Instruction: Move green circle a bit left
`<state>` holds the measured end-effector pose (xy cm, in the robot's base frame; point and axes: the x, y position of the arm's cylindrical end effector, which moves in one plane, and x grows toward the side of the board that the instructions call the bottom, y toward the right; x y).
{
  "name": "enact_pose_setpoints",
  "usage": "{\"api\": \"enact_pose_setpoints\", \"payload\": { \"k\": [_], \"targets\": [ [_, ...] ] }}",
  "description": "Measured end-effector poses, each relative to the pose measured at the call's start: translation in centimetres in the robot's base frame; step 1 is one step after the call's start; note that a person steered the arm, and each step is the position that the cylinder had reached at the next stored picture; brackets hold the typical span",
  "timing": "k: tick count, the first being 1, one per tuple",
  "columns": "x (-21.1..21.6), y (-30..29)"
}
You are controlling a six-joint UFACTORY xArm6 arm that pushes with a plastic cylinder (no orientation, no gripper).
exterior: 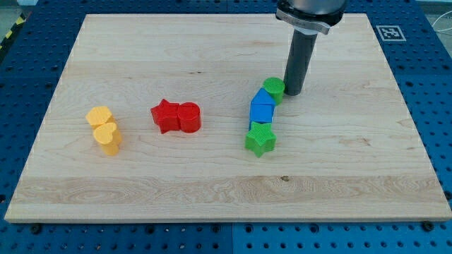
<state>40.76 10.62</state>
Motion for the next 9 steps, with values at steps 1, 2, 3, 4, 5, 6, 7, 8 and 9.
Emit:
{"api": "enact_pose_setpoints", "payload": {
  "k": [1,2,3,4,5,6,7,8,9],
  "targets": [
    [0.2,-0.5],
    [0.4,-0.9],
    [0.5,-1.1],
    [0.2,-0.1],
    [0.8,1.4],
    [2.3,1.9],
    [2.7,1.5],
    [2.8,1.1],
    [2.8,0.4]
  ]
}}
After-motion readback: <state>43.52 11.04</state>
